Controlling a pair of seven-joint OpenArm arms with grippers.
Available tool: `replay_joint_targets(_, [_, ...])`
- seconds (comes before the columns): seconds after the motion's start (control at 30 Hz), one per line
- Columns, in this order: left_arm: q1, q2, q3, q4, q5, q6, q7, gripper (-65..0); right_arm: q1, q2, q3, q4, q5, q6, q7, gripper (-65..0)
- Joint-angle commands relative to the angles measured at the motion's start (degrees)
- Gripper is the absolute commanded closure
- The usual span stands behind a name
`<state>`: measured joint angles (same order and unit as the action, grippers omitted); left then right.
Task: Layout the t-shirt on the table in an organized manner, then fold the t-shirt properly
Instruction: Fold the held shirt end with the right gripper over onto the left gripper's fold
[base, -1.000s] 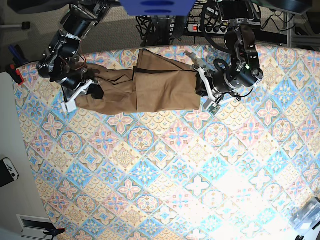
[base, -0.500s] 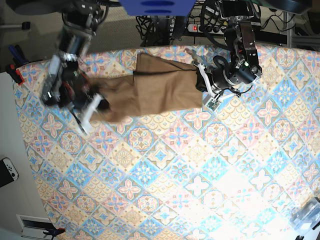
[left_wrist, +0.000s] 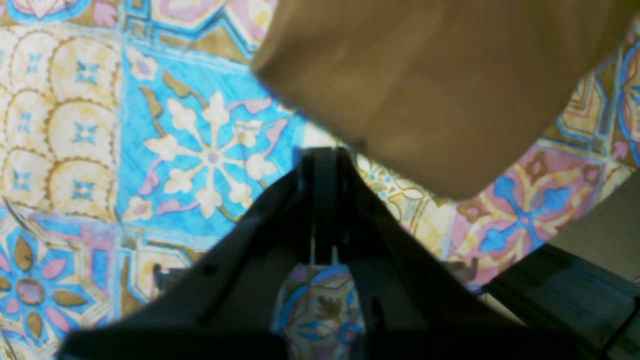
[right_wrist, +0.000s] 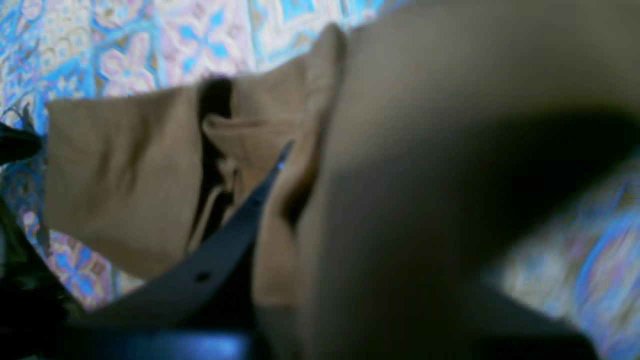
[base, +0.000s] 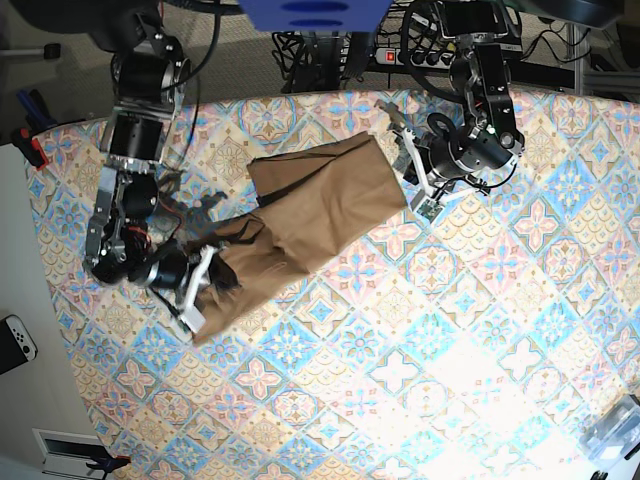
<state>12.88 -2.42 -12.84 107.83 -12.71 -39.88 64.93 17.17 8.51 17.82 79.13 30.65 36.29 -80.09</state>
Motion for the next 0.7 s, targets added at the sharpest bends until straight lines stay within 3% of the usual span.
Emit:
replay_joint_targets(0.0, [-0.53,0.26,-0.04,0.87,-0.52,-0.12,-0.79,0.0,1.07,0.67,0.24,1.09,0.33,-1.08,0.09,0.0])
replay_joint_targets(0.07, [-0.62,0.26,0.14,0.87,-0.52,-0.12,-0.79,0.0,1.07,0.67,0.07,1.09,0.33,-3.63,0.09,0.0])
replay_joint_targets(0.27, [-0.8,0.35,0.23,0.87,-0.52,-0.12,-0.79,0.0,0.81,0.23,-5.3,2.49,0.25,-4.07,0.09,0.0])
replay_joint_targets(0.43, [-0.71,0.35,0.31,0.87,-0.43,-0.12,-0.88,0.0,0.72,-2.4,-5.91,9.97,0.33,-12.69,0.09,0.0])
replay_joint_targets(0.6, [-0.8,0.44,0.31,0.78,-0.43,-0.12,-0.88,0.0,0.63,-4.6,-10.48,17.0,0.33,-13.22,0.09,0.0])
replay_joint_targets(0.67, [-0.8,0.44,0.31,-0.01,-0.43,-0.12,-0.88,0.0,0.55,-5.39,-11.98,17.88,0.33,-15.15,0.09,0.0])
